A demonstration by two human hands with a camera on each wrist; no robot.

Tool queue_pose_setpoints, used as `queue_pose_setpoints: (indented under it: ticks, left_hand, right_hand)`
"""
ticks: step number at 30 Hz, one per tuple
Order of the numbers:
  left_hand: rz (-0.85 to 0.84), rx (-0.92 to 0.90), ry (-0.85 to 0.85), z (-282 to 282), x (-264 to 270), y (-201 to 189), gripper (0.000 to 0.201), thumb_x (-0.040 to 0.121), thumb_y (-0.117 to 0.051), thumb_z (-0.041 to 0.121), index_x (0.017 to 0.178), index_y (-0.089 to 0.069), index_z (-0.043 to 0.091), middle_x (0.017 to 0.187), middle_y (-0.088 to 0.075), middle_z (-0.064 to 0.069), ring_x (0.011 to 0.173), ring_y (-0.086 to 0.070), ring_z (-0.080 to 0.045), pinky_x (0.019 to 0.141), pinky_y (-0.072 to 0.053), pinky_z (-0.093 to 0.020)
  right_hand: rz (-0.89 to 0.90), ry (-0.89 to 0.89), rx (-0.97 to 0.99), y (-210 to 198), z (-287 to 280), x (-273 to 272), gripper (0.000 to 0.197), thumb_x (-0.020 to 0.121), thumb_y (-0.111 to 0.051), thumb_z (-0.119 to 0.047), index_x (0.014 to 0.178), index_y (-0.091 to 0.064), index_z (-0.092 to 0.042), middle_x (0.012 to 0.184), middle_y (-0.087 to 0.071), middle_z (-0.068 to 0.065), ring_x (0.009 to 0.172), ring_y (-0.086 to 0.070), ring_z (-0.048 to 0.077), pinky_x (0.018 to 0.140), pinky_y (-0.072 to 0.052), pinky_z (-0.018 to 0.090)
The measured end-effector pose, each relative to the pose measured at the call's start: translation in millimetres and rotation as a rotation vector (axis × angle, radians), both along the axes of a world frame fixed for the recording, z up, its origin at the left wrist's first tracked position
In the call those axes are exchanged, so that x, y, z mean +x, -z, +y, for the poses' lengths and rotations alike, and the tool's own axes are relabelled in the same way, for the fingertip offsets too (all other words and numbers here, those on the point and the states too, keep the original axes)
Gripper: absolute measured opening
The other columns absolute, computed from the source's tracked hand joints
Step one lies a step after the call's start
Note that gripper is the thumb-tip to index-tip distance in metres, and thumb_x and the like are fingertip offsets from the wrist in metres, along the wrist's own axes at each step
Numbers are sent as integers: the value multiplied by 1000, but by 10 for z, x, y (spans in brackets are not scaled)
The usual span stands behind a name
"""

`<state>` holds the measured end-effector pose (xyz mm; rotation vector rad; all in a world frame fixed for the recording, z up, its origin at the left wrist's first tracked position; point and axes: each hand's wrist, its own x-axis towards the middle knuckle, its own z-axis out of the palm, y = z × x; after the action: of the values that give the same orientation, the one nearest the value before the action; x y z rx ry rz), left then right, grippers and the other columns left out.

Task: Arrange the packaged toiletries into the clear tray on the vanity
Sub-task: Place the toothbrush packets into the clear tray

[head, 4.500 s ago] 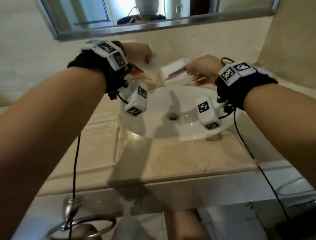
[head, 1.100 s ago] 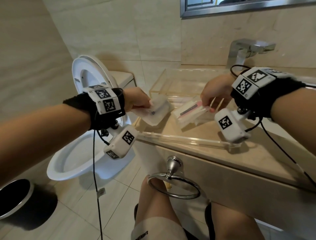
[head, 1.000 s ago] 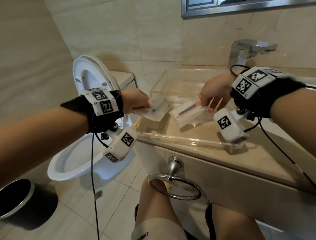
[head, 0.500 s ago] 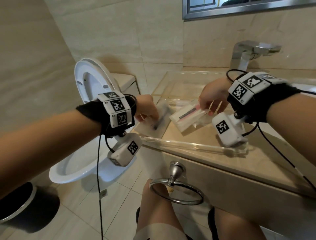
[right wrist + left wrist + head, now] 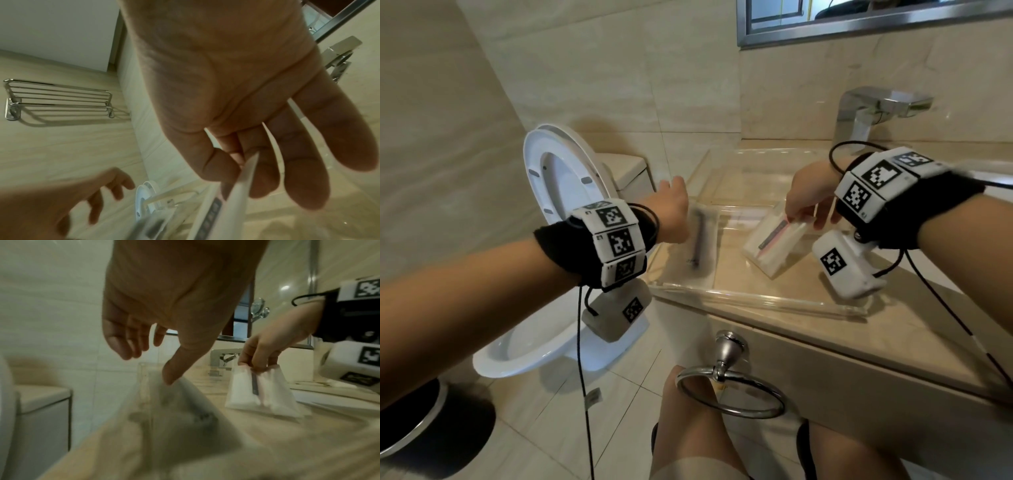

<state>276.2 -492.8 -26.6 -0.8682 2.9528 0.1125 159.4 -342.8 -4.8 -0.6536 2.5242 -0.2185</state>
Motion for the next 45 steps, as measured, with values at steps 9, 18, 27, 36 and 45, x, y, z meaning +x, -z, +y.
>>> queue_pose_setpoints:
  ticks: [9,18,27,36,45]
  left_hand:
    - [-432,33,393,13,32,250,86,87,-44,60,150,6,29,157,16,-6,146,3,-27,118,-6,-41]
    - [-614,-22,463,-70,-18,84,86,83,-63,42,147,-6,37,157,11,1,141,-21,-28,112,-27,-40]
    - [-482,-112,598,-177,18,128,82,84,-60,5,144,-17,42,159,5,7,129,-43,-25,104,-40,-38]
    - [-395,70,704,-95,67,75,57,84,-65,23,137,-43,31,157,-13,1,143,-14,-21,116,-12,-41]
    - [-477,-68,726,-198,-3,109,86,69,-80,20,140,-33,27,155,-21,3,142,-21,-18,117,-21,-36]
  right_hand:
    - [-15,-28,8,-32,-5,28,24,92,-45,-2,68,-49,-1,70,-49,12,57,-52,22,28,-39,12]
    - [-25,-31,23,-29,-29,34,26,94,-43,-4,69,-49,-2,67,-48,10,56,-48,19,26,-38,12]
    - [-5,-53,51,-16,-43,12,25,95,-42,-5,72,-51,-3,71,-51,10,58,-51,20,28,-40,11]
    - [13,-84,78,-16,-64,-6,12,93,-43,-2,95,-54,1,70,-52,10,57,-52,20,28,-40,12]
    - [14,-85,97,16,-65,-73,16,93,-45,-4,80,-54,-2,71,-52,9,57,-52,19,28,-40,11]
